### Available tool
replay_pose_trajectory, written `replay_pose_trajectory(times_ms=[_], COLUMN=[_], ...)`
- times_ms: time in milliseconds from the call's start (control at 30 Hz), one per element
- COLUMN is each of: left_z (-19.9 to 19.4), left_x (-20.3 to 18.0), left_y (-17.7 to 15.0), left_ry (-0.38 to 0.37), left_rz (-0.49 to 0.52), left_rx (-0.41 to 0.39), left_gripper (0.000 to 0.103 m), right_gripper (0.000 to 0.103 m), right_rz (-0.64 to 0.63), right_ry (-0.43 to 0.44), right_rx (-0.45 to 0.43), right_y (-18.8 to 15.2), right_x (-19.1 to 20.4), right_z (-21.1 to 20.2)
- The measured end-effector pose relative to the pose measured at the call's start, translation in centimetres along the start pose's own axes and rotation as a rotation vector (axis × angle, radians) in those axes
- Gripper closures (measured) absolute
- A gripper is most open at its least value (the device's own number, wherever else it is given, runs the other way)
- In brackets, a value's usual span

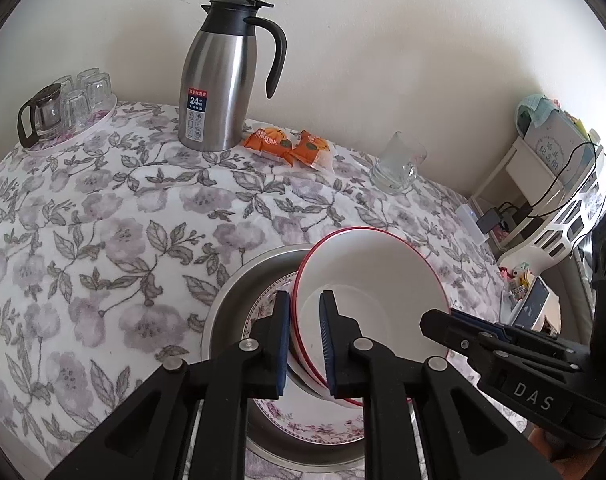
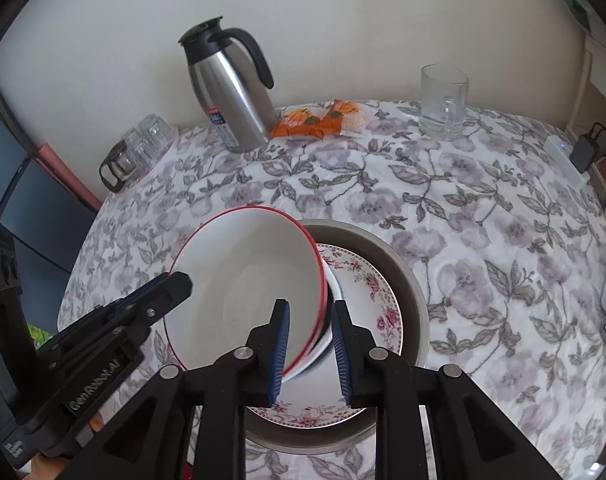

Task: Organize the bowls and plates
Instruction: 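Lower the strawberry-print bowl into the white square bowl, then open the left gripper to release the strawberry bowl and pull back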

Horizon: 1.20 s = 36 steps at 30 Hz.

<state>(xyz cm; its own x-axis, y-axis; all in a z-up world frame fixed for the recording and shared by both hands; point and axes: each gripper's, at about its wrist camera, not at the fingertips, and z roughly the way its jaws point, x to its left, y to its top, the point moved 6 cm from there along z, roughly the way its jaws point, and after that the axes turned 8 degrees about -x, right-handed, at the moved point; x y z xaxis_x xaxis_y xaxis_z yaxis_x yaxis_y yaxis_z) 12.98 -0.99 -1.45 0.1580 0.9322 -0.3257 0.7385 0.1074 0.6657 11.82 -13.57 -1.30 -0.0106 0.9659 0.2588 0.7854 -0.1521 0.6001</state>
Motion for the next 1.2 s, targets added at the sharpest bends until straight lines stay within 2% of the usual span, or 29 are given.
replay_pose_trajectory(times_ms=[33, 100, 167, 233, 367, 500, 633, 667, 700, 767, 1000, 1067, 1200], left_z=[-0.2, -0.9, -1.7, -2.2, -2.7, -3.0, -3.4, -3.5, -3.5, -3.5, -3.6, -3.5, -3.3], left_x=[0.0, 0.2, 0.6, 0.9, 1.5, 2.1, 2.7, 2.8, 2.9, 3.1, 3.6, 3.7, 3.7], left_y=[0.0, 0.2, 0.3, 0.2, -0.1, -0.5, -0.7, -0.9, -1.0, -1.4, -3.0, -3.6, -4.4], left_ry=[0.0, 0.014, 0.048, 0.071, 0.102, 0.142, 0.173, 0.186, 0.197, 0.22, 0.27, 0.278, 0.317], left_rz=[-0.005, -0.018, -0.046, -0.054, -0.067, -0.072, -0.086, -0.084, -0.082, -0.075, -0.053, -0.048, -0.019], left_rx=[-0.007, -0.034, -0.072, -0.093, -0.106, -0.113, -0.128, -0.128, -0.128, -0.119, -0.076, -0.057, -0.028], left_gripper=[0.082, 0.058, 0.046, 0.046, 0.043, 0.027, 0.02, 0.011, 0.007, 0.007, 0.006, 0.006, 0.006], right_gripper=[0.077, 0.076, 0.076, 0.076, 0.069, 0.068, 0.049, 0.047, 0.046, 0.036, 0.014, 0.003, 0.0], right_rz=[0.013, 0.051, 0.094, 0.142, 0.214, 0.227, 0.17, 0.151, 0.134, 0.119, 0.051, 0.046, 0.019], right_ry=[0.003, 0.015, 0.037, 0.054, 0.086, 0.058, 0.002, -0.012, -0.022, -0.036, -0.109, -0.12, -0.138], right_rx=[-0.016, -0.057, -0.091, -0.127, -0.187, -0.209, -0.229, -0.228, -0.224, -0.214, -0.194, -0.188, -0.176], right_y=[-0.1, -0.5, -1.1, -1.9, -3.4, -4.0, -4.6, -4.8, -5.0, -5.5, -6.5, -6.6, -7.0], right_x=[-0.2, -0.4, -0.7, -1.1, -2.0, -2.7, -2.7, -2.6, -2.6, -2.5, -2.4, -2.5, -2.3], right_z=[-0.2, -1.0, -1.5, -2.1, -2.7, -3.5, -4.1, -4.1, -4.0, -3.7, -2.8, -2.7, -2.3])
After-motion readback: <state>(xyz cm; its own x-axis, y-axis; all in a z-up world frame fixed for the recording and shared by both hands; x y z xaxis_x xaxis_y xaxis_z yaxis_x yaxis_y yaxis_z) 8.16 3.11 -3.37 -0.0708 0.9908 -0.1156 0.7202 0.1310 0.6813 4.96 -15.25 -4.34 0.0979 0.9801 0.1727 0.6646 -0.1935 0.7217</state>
